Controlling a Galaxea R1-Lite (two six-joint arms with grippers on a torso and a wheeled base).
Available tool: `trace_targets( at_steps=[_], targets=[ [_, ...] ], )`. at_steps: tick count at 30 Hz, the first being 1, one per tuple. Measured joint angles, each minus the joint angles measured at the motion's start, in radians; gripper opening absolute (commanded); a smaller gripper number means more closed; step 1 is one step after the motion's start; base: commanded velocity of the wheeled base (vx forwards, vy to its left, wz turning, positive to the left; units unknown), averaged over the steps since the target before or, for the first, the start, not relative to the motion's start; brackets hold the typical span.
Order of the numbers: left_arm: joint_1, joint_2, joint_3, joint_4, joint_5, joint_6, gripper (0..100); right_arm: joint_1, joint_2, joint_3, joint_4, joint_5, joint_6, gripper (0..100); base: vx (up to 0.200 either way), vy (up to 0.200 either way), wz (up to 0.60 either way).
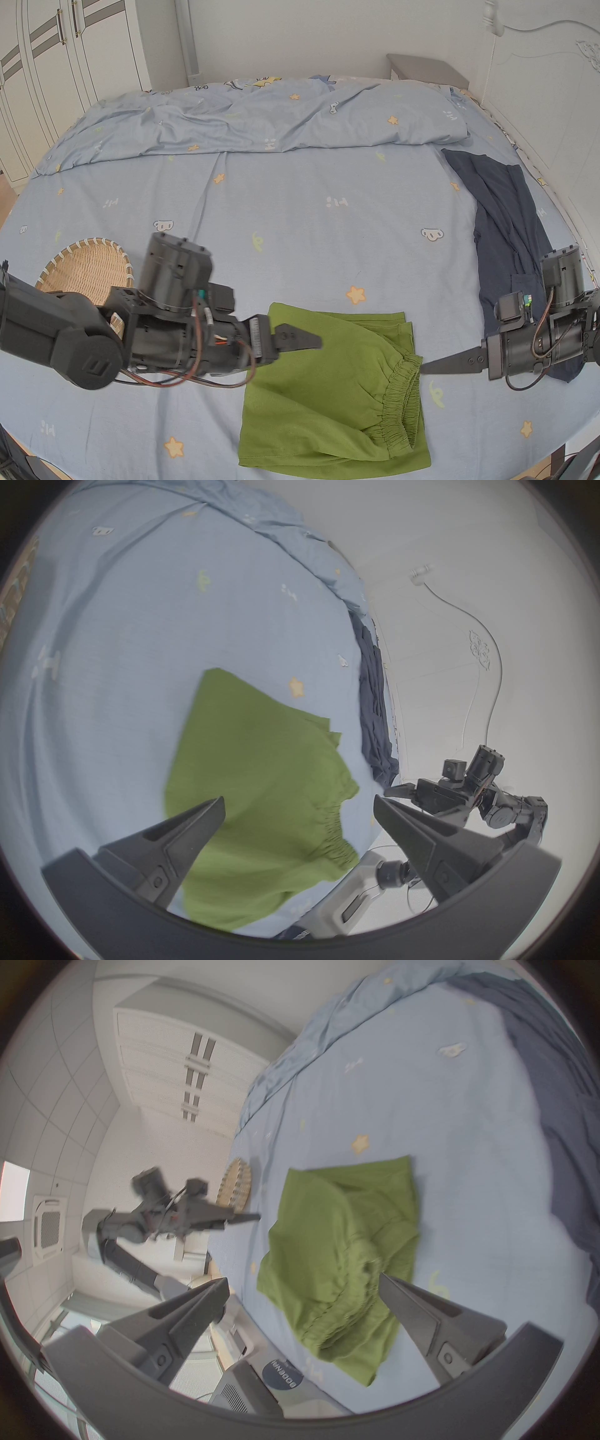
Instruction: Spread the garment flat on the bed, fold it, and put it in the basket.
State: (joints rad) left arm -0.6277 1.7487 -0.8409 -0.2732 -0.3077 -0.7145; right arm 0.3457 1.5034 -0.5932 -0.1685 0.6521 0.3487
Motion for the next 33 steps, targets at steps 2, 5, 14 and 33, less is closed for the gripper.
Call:
trace_targets(
  at_steps=[2,5,14,33],
  targets=[
    [0.093,-0.008,0.053,-0.021,-0.096,0.069,100,0.071,0.006,-0.02,0.03,-0.012,0.001,100,0.0,0.0,0.0],
    [0.197,-0.008,0.123,-0.061,-0.197,0.162,100,0.178,0.023,-0.066,0.097,-0.033,0.003,100,0.0,0.0,0.0],
    [0.287,0.08,0.197,-0.192,-0.249,0.239,100,0.408,0.137,-0.195,0.232,-0.107,-0.001,100,0.0,0.0,0.0],
    [0.217,0.212,0.202,-0.243,-0.25,0.244,100,0.369,0.306,-0.123,0.203,-0.11,-0.023,100,0.0,0.0,0.0]
  ],
)
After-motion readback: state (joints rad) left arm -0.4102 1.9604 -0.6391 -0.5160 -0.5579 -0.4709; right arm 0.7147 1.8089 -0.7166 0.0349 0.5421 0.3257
